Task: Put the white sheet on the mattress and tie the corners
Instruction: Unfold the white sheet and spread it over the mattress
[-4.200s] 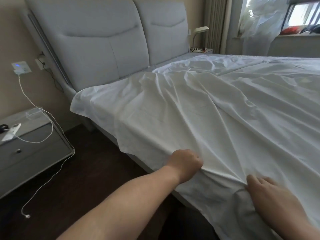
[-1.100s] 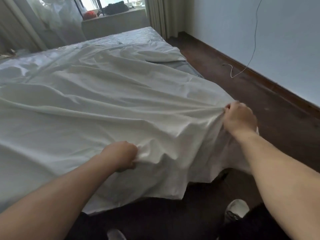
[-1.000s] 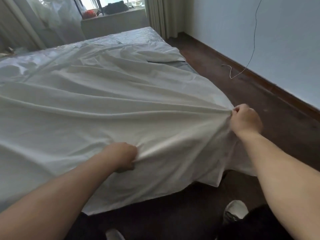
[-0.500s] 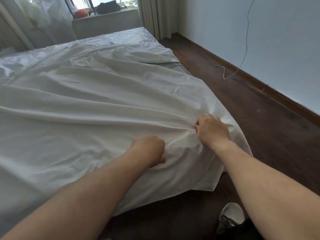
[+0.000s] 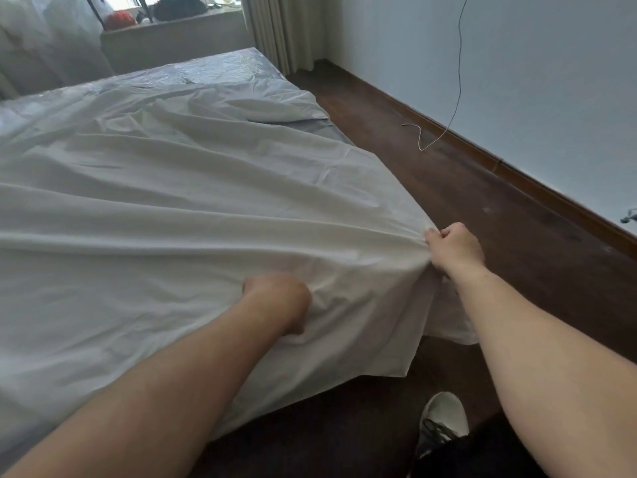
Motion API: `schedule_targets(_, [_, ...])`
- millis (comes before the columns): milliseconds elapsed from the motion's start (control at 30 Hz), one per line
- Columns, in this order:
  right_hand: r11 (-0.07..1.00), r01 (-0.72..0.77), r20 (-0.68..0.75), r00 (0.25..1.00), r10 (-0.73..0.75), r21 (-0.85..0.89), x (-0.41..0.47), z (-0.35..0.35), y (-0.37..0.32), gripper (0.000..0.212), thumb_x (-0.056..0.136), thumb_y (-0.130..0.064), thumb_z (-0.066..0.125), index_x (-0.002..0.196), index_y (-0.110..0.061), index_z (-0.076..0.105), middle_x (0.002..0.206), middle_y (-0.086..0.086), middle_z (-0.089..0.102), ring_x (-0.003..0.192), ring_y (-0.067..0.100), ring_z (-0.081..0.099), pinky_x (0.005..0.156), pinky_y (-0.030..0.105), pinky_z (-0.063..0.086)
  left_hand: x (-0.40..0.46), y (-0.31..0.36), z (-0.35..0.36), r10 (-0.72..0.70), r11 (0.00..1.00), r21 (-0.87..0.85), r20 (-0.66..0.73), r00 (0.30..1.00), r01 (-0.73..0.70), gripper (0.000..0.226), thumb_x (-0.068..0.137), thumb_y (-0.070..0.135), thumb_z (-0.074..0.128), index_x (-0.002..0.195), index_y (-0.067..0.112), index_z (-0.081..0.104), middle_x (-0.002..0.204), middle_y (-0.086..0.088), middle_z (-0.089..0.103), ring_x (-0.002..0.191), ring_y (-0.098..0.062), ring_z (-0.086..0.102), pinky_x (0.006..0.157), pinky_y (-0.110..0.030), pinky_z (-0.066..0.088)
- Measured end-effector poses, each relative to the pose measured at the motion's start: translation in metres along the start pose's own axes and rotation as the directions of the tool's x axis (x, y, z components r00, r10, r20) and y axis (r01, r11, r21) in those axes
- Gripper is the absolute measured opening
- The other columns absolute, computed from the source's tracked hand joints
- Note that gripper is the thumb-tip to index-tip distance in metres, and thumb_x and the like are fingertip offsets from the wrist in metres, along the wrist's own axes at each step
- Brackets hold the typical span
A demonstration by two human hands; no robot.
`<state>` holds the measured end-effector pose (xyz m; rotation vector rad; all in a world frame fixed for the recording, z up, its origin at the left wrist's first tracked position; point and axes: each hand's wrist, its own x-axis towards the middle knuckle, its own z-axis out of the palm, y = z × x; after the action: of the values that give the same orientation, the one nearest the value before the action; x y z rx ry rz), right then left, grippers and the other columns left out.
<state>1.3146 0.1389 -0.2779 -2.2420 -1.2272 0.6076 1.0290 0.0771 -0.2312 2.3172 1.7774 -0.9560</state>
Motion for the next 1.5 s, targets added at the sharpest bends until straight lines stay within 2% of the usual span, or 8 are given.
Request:
schedule_targets(167, [0.966,0.199,-0.150,0.963,-0.225,-0.167,-0.005,-0.003,0.004,0.026,0.105,-0.037,0.043,0.093,-0.016,0.052,0.103,0.010,0.058,0.088,0.035,0.053,0.072,0.040,0.040,0.009,0.004,-0.003,-0.014,0.999,0.047,0.058,0.998,0.011,0.052,0.084,0.052,0.073,0.125,0.019,0.069,0.127,-0.001,0.069,0.115,-0.031,0.067,0.085,-0.047,0.058])
schedule_targets(467, [0.996,-0.001,-0.105,0.994,0.011,0.090,0.009,0.001,0.006,0.031,0.104,-0.034,0.046,0.108,-0.008,0.063,0.120,0.020,0.066,0.113,0.040,0.060,0.081,0.039,0.041,0.008,0.008,-0.006,-0.056,0.998,0.037,0.061,0.997,0.054,0.056,0.084,0.053,0.076,0.127,0.018,0.069,0.129,-0.002,0.067,0.115,-0.031,0.066,0.080,-0.045,0.055])
schedule_targets(633, [0.971,0.125,-0.294,0.954,-0.061,0.204,0.011,-0.015,0.010,0.028,0.102,-0.033,0.048,0.111,-0.012,0.064,0.125,0.018,0.060,0.115,0.035,0.055,0.094,0.039,0.044,0.009,0.006,-0.008,-0.024,0.999,0.035,0.073,0.997,0.022,0.054,0.083,0.051,0.077,0.127,0.021,0.068,0.128,0.000,0.066,0.113,-0.031,0.066,0.078,-0.045,0.055])
schedule_targets(833, [1.000,0.026,0.177,0.984,-0.025,-0.002,-0.002,-0.001,0.010,0.061,0.101,-0.054,0.042,0.139,-0.007,0.055,0.141,0.022,0.056,0.127,0.040,0.053,0.099,0.042,0.041,0.007,0.006,-0.004,0.020,1.000,0.012,0.052,0.998,-0.021,0.042,0.088,0.041,0.076,0.124,0.022,0.070,0.129,-0.001,0.065,0.115,-0.031,0.065,0.080,-0.047,0.056])
schedule_targets(933, [0.995,0.077,0.002,0.997,-0.077,-0.067,-0.018,-0.008,-0.009,0.067,0.100,-0.055,0.043,0.151,-0.012,0.044,0.150,0.022,0.046,0.135,0.045,0.046,0.112,0.050,0.037,-0.001,0.000,0.002,0.101,0.995,0.011,-0.016,0.995,-0.101,0.041,0.092,0.041,0.068,0.129,0.022,0.067,0.132,-0.001,0.063,0.117,-0.030,0.062,0.084,-0.048,0.051])
schedule_targets(1133, [0.909,0.399,0.116,0.915,-0.387,-0.119,-0.030,-0.005,-0.113,0.050,0.096,-0.059,0.043,0.117,-0.020,0.067,0.121,0.010,0.067,0.113,0.034,0.060,0.100,0.046,0.048,-0.012,-0.028,-0.015,0.243,0.957,-0.165,0.010,0.970,-0.238,0.066,0.092,0.074,0.053,0.119,0.016,0.067,0.127,-0.004,0.066,0.115,-0.033,0.063,0.088,-0.043,0.051])
schedule_targets(1333, [0.741,0.616,0.231,0.788,-0.571,-0.267,0.042,0.033,-0.205,0.035,0.099,-0.048,0.054,0.100,-0.017,0.069,0.112,0.008,0.068,0.100,0.030,0.063,0.089,0.041,0.052,0.036,-0.048,-0.076,0.159,0.934,-0.231,-0.411,0.898,-0.272,0.049,0.094,0.067,0.055,0.111,0.021,0.060,0.110,-0.003,0.062,0.105,-0.028,0.060,0.073,-0.038,0.042])
schedule_targets(1500, [0.667,0.624,0.258,0.779,-0.571,-0.407,0.127,0.071,-0.240,0.058,0.099,-0.051,0.053,0.145,-0.018,0.042,0.148,0.011,0.039,0.124,0.038,0.055,0.092,0.045,0.044,0.107,-0.045,-0.105,0.202,0.948,-0.230,-0.107,0.974,-0.222,0.067,0.079,0.085,0.059,0.104,0.023,0.064,0.092,0.007,0.061,0.089,-0.022,0.060,0.067,-0.035,0.042])
